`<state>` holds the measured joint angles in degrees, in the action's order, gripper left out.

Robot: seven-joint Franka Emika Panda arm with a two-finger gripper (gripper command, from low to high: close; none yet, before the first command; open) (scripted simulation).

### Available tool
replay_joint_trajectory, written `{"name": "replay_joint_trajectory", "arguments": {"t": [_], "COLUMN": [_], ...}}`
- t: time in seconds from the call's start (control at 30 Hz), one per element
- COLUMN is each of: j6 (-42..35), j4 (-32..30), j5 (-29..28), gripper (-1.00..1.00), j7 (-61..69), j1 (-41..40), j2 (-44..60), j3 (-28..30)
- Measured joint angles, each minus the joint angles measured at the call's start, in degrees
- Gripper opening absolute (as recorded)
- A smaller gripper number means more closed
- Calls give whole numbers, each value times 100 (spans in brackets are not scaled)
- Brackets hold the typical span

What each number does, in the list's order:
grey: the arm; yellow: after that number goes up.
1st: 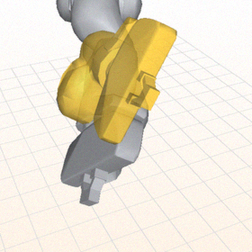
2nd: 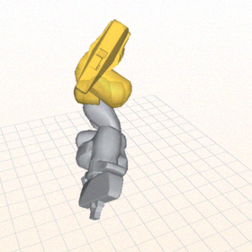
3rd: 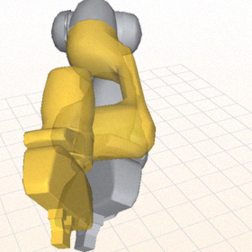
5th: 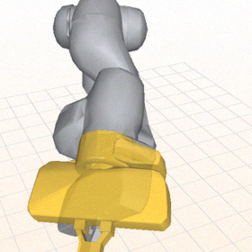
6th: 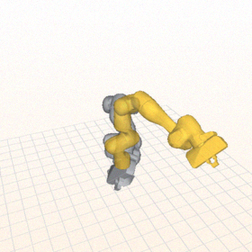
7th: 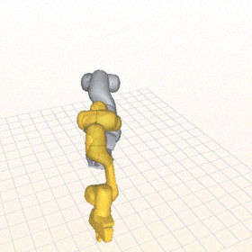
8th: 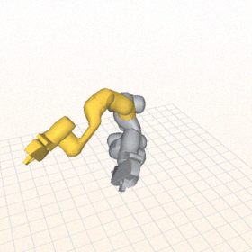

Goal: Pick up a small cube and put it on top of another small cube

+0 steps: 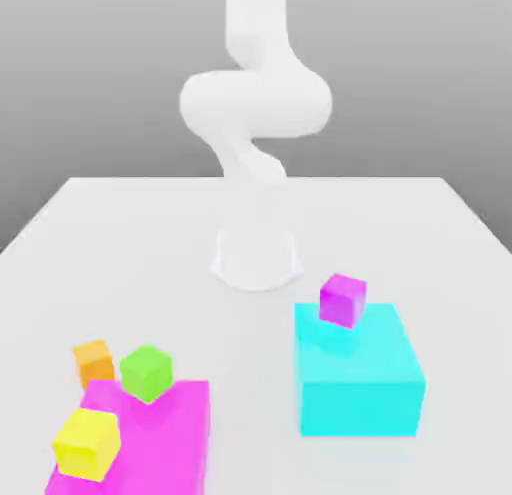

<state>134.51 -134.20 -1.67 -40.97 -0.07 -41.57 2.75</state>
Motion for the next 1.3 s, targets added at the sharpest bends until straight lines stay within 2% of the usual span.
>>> {"name": "replay_joint_trajectory", "arguments": {"t": [0.27,0.47,0.63,0.77,0.83,0.9,1.07,1.1,1.3], "j6": [880,1534,2091,2532,2744,2997,3725,3849,3897], "j4": [-781,-1357,-1842,-2229,-2417,-2449,-2209,-2167,-2146], "j5": [-395,-464,-239,285,677,1260,2689,2840,2920], "gripper": [0,0,0,0,0,0,0,-100,-100], "j7": [1688,3089,4459,5797,6559,7215,8373,8494,8558], "j1": [-52,-110,-180,-341,-651,-896,-2015,-2236,-2344], "j2": [1347,2338,3210,3965,4355,4776,5812,5967,6045], "j3": [1036,1872,2513,2880,2813,2472,1041,789,664]}}
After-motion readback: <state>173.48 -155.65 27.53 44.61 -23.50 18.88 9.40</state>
